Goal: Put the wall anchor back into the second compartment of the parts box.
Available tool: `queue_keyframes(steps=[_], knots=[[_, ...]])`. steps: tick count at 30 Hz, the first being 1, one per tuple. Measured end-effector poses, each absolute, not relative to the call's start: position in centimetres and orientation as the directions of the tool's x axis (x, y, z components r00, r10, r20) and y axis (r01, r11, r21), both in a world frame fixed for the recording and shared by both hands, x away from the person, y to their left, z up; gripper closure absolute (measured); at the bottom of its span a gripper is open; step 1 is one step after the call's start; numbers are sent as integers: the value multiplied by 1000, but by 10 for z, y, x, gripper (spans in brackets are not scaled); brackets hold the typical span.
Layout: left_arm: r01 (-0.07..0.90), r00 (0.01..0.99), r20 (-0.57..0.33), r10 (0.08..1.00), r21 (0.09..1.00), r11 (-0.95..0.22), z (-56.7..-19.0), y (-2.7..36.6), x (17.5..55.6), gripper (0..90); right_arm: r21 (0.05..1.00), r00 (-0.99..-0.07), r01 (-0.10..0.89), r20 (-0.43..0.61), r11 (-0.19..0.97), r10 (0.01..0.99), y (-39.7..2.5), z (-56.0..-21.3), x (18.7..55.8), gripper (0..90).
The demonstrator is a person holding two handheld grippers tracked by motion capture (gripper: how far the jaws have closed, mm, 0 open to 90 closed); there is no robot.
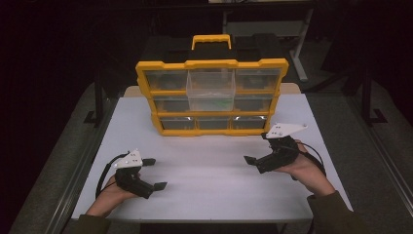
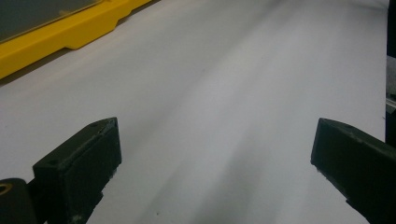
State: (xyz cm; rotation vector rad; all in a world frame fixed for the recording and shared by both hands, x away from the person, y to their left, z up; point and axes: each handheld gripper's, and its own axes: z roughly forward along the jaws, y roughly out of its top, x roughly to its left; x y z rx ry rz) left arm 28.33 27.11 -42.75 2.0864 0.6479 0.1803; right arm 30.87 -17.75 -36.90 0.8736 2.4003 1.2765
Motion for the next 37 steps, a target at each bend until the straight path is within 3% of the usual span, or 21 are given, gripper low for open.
queue_keyframes(steps=[37], knots=[[382,850,-119,512,809,-447,-429,271,283,15,808,-711,470,107,356,695,-211,-445,271,0]])
